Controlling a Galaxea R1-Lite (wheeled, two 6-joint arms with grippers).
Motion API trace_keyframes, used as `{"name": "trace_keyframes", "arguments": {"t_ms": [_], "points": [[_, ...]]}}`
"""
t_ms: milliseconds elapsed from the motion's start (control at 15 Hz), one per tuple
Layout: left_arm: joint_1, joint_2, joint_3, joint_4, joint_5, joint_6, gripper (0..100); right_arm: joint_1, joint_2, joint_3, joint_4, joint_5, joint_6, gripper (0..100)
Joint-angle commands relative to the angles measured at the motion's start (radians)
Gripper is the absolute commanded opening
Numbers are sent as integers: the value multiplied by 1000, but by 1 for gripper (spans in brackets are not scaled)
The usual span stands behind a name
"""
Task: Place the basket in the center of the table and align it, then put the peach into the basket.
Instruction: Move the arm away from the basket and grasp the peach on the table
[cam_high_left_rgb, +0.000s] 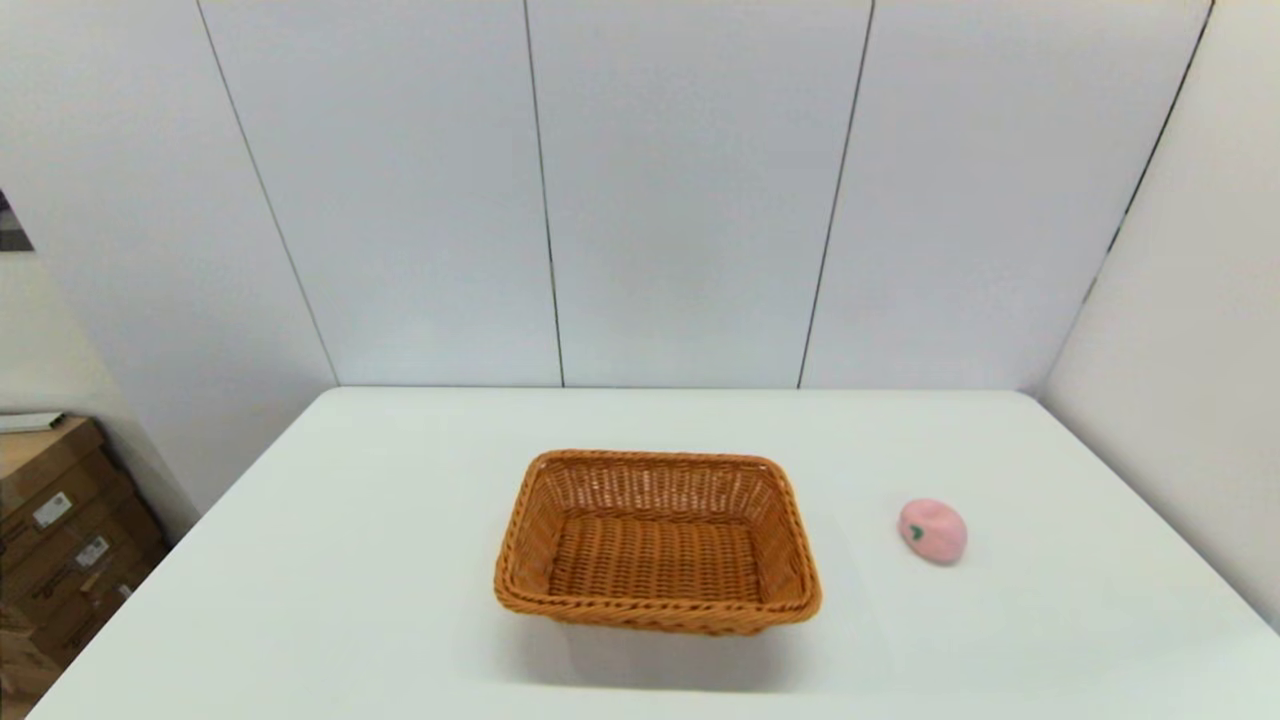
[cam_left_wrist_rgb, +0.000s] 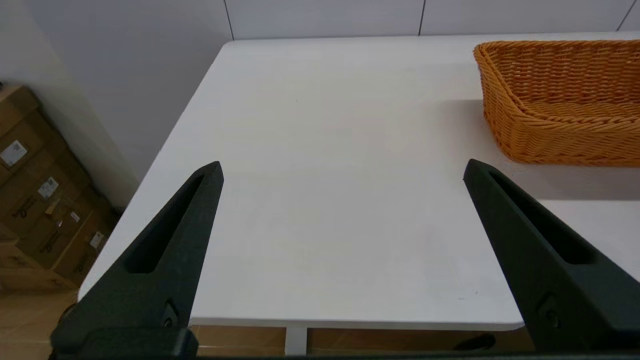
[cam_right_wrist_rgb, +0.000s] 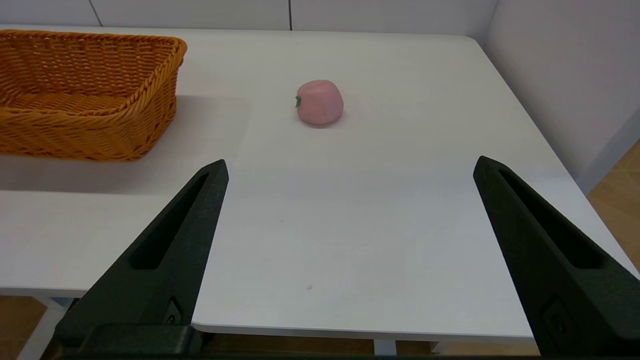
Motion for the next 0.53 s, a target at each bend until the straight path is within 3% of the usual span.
{"name": "trace_keyframes", "arguments": {"t_ms": [67, 133, 267, 533], "points": [[0, -26, 22, -12, -3, -6, 100, 0, 0, -1, 4, -23, 17, 100], [0, -26, 24, -12, -5, 1, 100, 0, 3, -21, 23, -28, 12, 100], [0, -26, 24, -12, -3, -6, 100, -4, 181, -198, 95, -26, 52, 100], [-1, -26, 24, -12, -2, -6, 100, 2, 715, -503, 59, -22, 109, 100]]}}
